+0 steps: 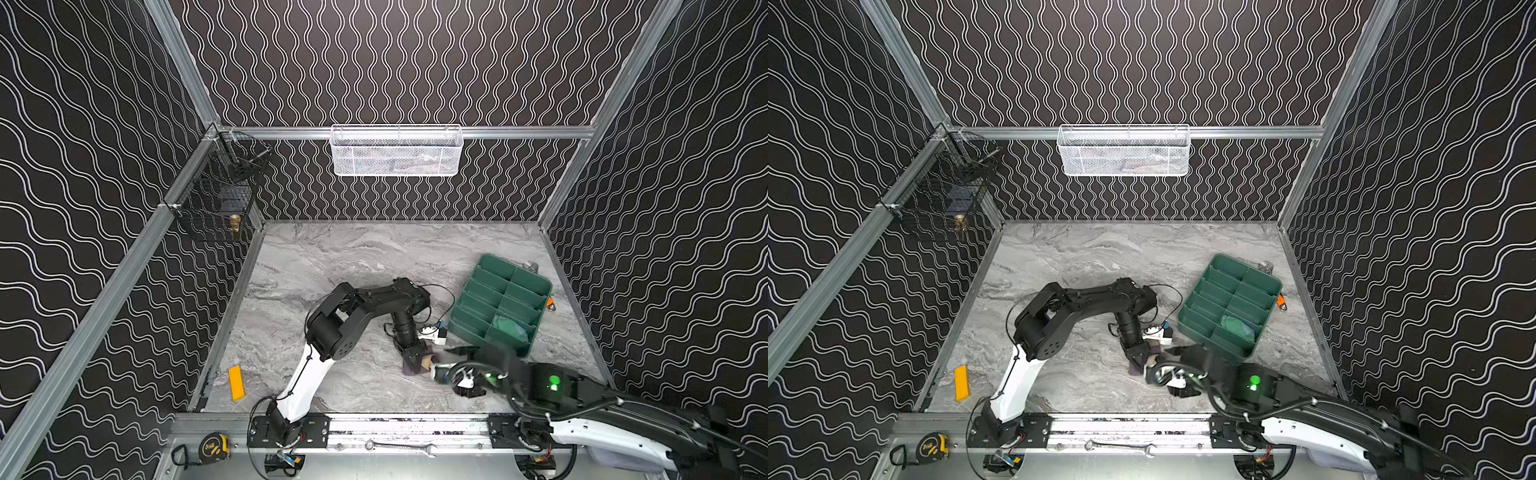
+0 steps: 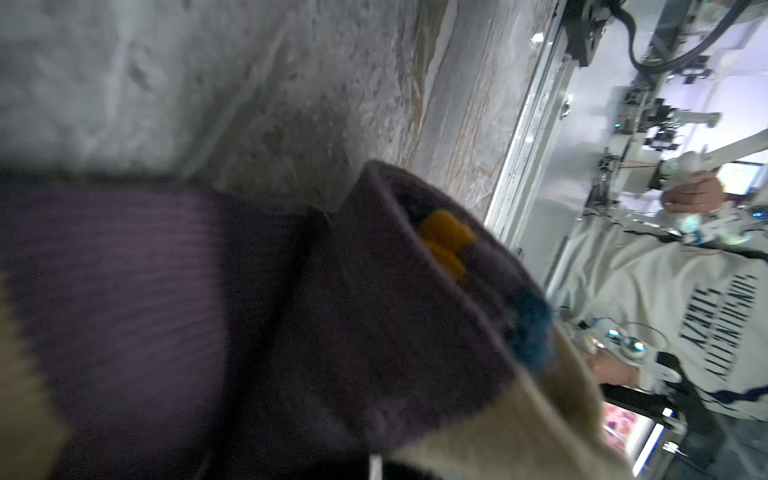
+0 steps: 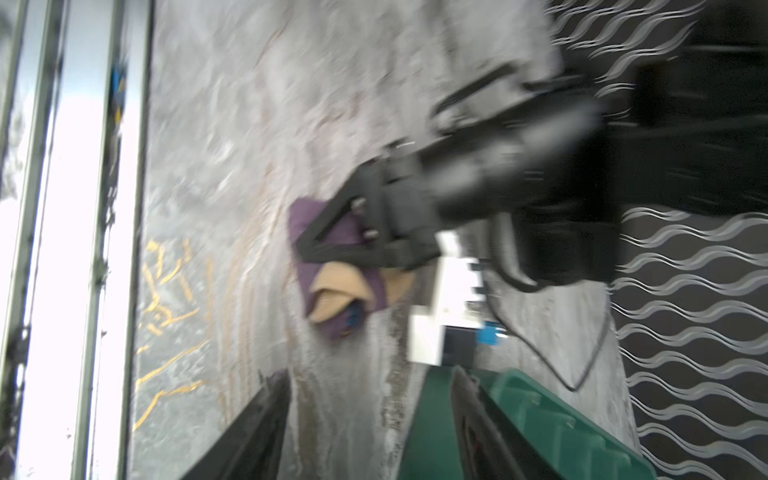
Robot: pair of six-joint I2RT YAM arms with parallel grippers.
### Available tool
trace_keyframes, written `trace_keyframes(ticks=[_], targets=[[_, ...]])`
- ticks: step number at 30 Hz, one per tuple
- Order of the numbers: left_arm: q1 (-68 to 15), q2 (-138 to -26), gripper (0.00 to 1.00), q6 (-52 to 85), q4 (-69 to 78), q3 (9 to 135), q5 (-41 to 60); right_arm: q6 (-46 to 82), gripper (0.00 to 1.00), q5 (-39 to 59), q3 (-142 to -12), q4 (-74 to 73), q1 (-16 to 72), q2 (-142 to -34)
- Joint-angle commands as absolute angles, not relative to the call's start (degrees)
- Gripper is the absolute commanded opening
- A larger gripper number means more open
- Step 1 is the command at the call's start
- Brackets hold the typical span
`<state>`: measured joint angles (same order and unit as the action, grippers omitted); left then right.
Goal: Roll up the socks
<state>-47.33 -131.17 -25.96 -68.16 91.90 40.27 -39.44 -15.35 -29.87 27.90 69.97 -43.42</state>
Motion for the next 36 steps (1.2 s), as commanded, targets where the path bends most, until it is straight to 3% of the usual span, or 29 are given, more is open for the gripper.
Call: trace_keyframes(ticks=[1, 8, 15, 19, 24, 29, 33, 36], targets=[[-46.8, -135.4, 0.0, -25.5, -68.2, 92.8, 20.9, -42.0, 0.66, -20.8, -28.2, 21.3, 73.3, -49.1], [-46.7, -136.8, 0.0, -25.5, -67.2, 93.8, 20.5, -47.5, 0.7, -24.5, -29.3, 9.6, 75.9, -66.2], [-46.7, -137.2, 0.0, -26.0, -66.0, 92.8, 21.3, -49.7, 0.68, -23.4, -27.3, -1.9, 72.7, -74.8], [-46.7, -136.9, 0.0, -26.2, -65.8, 92.6, 21.3, -47.7, 0.51, -21.5, -27.9, 0.5, 71.8, -79.1], [-46.7, -135.7, 0.03, -25.9, -64.6, 92.8, 21.1, -42.9, 0.23, -18.3, -29.5, 5.5, 71.8, -83.1], [-46.1, -131.3, 0.19, -24.0, -59.9, 90.8, 21.3, -38.7, 0.0, -14.3, -31.0, 11.4, 72.0, -84.1], [-44.9, -124.3, 0.33, -21.8, -54.3, 87.9, 22.4, -36.2, 0.0, -10.4, -31.1, 15.8, 72.0, -83.9], [-44.1, -119.1, 0.37, -20.7, -51.2, 85.6, 22.9, -35.0, 0.0, -7.7, -31.0, 17.5, 72.0, -83.6]])
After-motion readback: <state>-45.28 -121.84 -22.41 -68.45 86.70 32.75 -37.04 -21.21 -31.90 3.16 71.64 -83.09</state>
